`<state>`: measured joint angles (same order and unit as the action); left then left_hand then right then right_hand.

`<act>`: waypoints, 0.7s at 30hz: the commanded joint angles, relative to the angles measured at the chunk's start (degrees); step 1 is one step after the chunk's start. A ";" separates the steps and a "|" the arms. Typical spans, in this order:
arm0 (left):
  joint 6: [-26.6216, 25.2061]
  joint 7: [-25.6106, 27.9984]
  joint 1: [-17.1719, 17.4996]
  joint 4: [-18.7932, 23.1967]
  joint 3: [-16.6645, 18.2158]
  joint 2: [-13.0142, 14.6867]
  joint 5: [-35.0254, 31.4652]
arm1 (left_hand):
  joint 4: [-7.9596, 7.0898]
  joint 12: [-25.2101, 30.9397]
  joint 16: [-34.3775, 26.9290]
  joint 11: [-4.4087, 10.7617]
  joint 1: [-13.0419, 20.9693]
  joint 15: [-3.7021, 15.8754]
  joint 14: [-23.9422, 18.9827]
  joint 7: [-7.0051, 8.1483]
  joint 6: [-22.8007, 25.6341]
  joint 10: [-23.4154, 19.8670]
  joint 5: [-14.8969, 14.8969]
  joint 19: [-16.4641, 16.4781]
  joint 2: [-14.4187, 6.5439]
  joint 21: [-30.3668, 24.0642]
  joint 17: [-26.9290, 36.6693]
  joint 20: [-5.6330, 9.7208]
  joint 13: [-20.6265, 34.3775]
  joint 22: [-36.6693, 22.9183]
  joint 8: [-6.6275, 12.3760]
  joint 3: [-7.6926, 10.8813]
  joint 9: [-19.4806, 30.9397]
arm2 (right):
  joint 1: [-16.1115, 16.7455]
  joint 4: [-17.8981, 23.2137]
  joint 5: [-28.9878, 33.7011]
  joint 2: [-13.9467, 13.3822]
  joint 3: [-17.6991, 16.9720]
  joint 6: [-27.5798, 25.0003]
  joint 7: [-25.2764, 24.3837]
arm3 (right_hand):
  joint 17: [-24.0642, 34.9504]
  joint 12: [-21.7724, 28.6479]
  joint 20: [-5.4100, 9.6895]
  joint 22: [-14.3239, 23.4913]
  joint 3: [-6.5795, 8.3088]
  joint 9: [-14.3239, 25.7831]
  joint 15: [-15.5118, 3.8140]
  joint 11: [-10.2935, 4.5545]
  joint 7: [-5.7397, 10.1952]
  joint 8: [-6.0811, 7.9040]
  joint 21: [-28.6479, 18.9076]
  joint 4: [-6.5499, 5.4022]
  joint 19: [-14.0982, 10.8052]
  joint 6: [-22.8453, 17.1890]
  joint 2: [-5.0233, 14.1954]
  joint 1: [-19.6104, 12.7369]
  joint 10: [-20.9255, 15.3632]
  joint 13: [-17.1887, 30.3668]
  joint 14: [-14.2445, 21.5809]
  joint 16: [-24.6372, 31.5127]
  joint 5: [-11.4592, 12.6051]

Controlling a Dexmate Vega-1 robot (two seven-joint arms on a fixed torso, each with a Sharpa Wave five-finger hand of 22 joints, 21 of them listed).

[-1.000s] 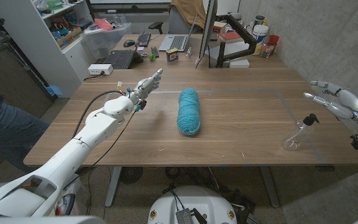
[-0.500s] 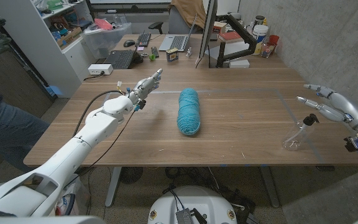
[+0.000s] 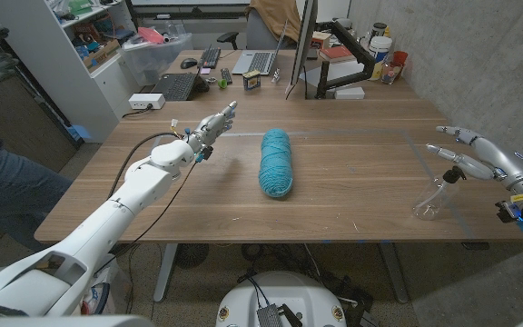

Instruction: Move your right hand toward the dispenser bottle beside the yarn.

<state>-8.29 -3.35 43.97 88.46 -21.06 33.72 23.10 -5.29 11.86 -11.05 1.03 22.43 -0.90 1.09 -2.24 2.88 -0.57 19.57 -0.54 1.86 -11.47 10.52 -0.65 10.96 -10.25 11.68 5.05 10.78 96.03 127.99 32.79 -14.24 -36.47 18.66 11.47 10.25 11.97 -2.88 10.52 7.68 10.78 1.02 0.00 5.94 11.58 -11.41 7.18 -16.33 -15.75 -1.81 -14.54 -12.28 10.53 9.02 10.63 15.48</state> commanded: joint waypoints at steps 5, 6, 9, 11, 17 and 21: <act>-0.41 -0.31 -0.16 0.32 -0.40 0.08 -0.41 | 0.03 -0.16 0.08 0.16 0.76 0.18 -0.21 0.09 0.23 -0.02 0.27 -0.02 0.06 -0.05 0.21 -0.41 0.12 -0.14 -0.05 -0.30 0.20 | 0.91 -0.22 2.76 -0.48 0.77 -0.13 -1.21 | 0.24 0.27 -0.37 0.13 -0.18 0.31 -0.26 -0.13 0.45 -0.08 -0.34 0.10 -0.10 -0.04 -0.07 -0.44 -0.05 0.28 0.45 0.14 0.28; -0.49 -0.25 -0.14 0.43 -0.42 0.13 -0.48 | 0.04 -0.14 0.08 0.01 0.78 0.23 -0.21 0.10 0.26 -0.07 0.26 -0.02 0.04 -0.05 0.21 -0.41 0.12 -0.14 -0.04 -0.31 0.20 | 0.97 -0.15 3.28 -0.51 0.79 -0.25 -1.33 | 0.24 0.26 -0.37 0.13 -0.18 0.31 -0.25 -0.14 0.46 -0.07 -0.34 0.10 -0.10 -0.05 -0.07 -0.45 -0.02 0.28 0.44 0.13 0.29; -0.70 -0.17 -0.09 0.64 -0.41 0.24 -0.52 | 0.06 -0.13 0.09 0.04 0.85 0.17 -0.21 0.10 0.32 -0.09 0.26 -0.02 0.00 -0.05 0.21 -0.40 0.12 -0.14 -0.02 -0.34 0.21 | 1.19 0.13 4.30 -0.59 0.84 -0.61 -1.43 | 0.24 0.31 -0.39 0.13 -0.18 0.31 -0.32 -0.03 0.46 -0.08 -0.35 0.09 -0.15 -0.03 -0.04 -0.49 -0.12 0.28 0.36 0.10 0.31; -0.74 -0.18 0.00 0.74 -0.38 0.30 -0.49 | 0.07 -0.12 0.08 0.15 0.88 0.16 -0.22 0.10 0.37 -0.10 0.26 -0.01 -0.01 -0.06 0.21 -0.39 0.12 -0.14 0.00 -0.36 0.21 | 1.47 0.48 5.65 -0.74 0.89 -0.88 -1.50 | 0.24 0.28 -0.42 0.13 -0.18 0.31 -0.34 -0.12 0.48 -0.09 -0.34 0.09 -0.16 -0.02 -0.03 -0.51 -0.05 0.28 0.35 0.09 0.32; -0.80 -0.09 0.36 0.90 -0.22 0.40 -0.32 | 0.08 -0.14 0.11 0.14 0.94 0.09 -0.16 0.20 0.44 -0.05 0.24 -0.02 -0.05 -0.05 0.21 -0.39 0.12 -0.15 0.01 -0.42 0.21 | 1.82 0.83 7.39 -1.00 1.11 -1.48 -1.46 | 0.24 0.29 -0.49 0.13 -0.21 0.31 -0.41 -0.20 0.61 -0.07 -0.31 0.06 -0.11 -0.09 -0.02 -0.52 -0.05 0.29 0.34 0.08 0.35; -1.09 -0.17 0.48 1.18 -0.27 0.59 -0.31 | 0.09 -0.12 0.11 -0.06 0.99 0.12 -0.16 0.13 0.54 -0.09 0.23 -0.02 -0.08 -0.06 0.22 -0.37 0.13 -0.15 0.04 -0.47 0.21 | 1.71 0.20 8.13 -1.10 1.33 -1.70 -2.09 | 0.25 0.33 -1.02 0.13 -0.24 0.32 -0.40 -0.18 0.64 -0.01 -0.15 0.04 0.27 -0.27 0.00 -0.54 -0.13 0.29 0.41 0.10 0.38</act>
<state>-8.81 -3.55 44.01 89.04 -21.38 34.01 22.74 -5.11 11.86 -11.05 1.03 22.66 -0.90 1.09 -2.24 2.88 -0.57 19.57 -0.54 1.64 -11.47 10.52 -0.65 10.96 -10.24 11.69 4.87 10.78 97.40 128.37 38.11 -15.02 -35.60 17.78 10.16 10.25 11.97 -3.11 10.52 7.52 10.78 0.79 0.01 6.36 11.58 -11.41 7.34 -16.09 -15.76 -1.94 -14.67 -12.28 10.53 9.24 10.62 15.48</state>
